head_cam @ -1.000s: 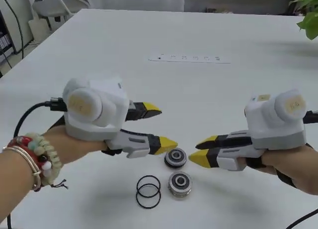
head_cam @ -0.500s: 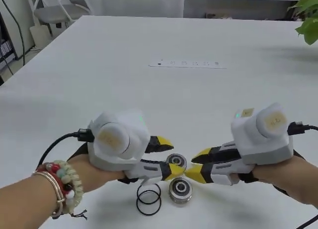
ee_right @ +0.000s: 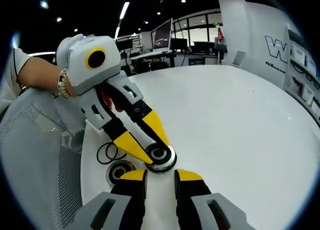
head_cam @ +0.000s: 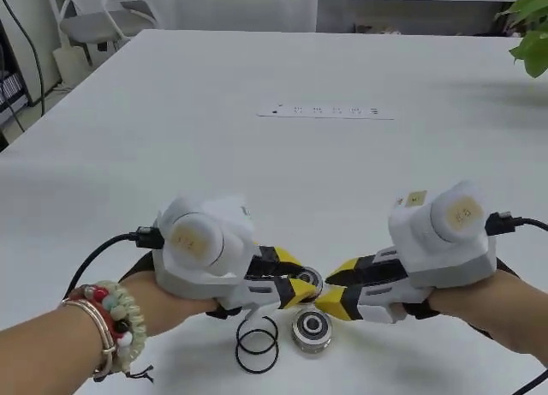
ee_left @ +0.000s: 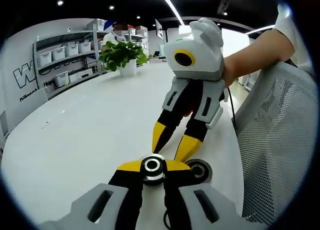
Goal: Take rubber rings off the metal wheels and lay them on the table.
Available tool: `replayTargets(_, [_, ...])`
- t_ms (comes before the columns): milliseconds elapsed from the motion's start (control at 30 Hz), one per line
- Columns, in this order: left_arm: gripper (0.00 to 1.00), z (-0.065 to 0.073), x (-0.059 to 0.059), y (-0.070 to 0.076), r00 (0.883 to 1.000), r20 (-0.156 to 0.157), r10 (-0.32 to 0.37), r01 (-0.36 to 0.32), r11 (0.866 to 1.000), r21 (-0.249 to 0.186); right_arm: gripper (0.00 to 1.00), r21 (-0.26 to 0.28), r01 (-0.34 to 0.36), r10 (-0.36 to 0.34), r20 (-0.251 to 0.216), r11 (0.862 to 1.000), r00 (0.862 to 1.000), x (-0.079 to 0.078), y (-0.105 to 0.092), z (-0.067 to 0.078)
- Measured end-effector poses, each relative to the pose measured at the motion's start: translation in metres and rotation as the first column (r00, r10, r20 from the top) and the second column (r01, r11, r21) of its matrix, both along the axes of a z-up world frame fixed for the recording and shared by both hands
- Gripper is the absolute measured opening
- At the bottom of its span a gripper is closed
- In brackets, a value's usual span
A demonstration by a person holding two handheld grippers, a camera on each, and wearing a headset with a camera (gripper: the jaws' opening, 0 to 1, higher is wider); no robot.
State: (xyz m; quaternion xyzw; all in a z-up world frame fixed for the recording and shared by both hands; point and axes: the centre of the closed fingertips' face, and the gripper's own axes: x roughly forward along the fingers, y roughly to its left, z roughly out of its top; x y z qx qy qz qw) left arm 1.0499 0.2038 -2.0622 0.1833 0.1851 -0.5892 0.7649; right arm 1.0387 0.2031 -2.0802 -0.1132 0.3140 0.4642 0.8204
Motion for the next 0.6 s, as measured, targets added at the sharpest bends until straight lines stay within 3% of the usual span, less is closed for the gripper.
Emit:
replayTargets(67, [0.1,-0.0012,-0.0001,0.001,0.998,-0.054,0.027,-0.028,1.0,-0.013,0.19,0.014,0.008,-0.008,-0.003,1.0,1.0,0.0011,0.0018,0.0012])
replayTargets(167, [0.09,0.001,-0.0002,0.0019,1.0,0.002,0.005,-0.005,1.0,-0.005,0.2,0.021,0.022,-0.022,-0.008,1.0,1.0,0.0028,0.0027,0.001])
replayTargets(600, [0.09,0.0015,-0.0013,0.004,1.0,0.002,0.011,-0.011,1.0,-0.015,0.2,0.023,0.023,-0.022,-0.011,0.999,1.0,0.0031,0.0058,0.0001])
